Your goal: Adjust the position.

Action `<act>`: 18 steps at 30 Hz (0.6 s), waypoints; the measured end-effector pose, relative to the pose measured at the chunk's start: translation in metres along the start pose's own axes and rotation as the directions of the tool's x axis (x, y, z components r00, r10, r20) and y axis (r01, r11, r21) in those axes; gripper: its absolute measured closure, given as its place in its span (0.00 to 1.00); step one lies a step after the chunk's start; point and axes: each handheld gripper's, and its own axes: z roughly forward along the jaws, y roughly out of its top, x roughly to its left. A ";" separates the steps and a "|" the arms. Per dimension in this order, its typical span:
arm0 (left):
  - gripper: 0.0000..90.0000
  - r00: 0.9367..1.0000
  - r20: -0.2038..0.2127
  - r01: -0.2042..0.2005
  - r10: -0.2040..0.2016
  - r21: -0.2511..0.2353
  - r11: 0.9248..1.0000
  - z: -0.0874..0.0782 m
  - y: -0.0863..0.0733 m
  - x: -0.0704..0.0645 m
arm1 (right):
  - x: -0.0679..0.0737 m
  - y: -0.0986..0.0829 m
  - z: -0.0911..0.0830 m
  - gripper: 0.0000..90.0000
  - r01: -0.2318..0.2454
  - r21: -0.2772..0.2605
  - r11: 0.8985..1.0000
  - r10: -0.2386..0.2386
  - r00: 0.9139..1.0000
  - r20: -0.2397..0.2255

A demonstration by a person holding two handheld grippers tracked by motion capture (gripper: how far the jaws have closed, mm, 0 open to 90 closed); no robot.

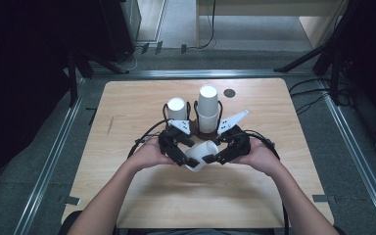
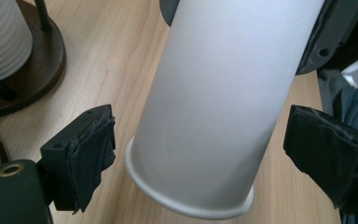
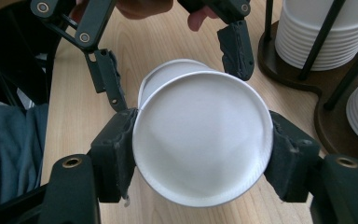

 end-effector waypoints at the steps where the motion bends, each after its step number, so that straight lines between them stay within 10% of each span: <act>1: 0.10 1.000 -0.003 0.001 -0.001 -0.008 1.000 0.000 -0.001 0.000 | 0.000 0.000 -0.001 0.38 -0.005 -0.006 1.000 0.005 1.000 -0.002; 18: 0.19 0.999 0.010 -0.030 0.031 -0.056 0.998 0.003 -0.004 -0.003 | 0.001 0.006 -0.014 0.38 -0.043 -0.111 0.993 0.039 0.999 -0.038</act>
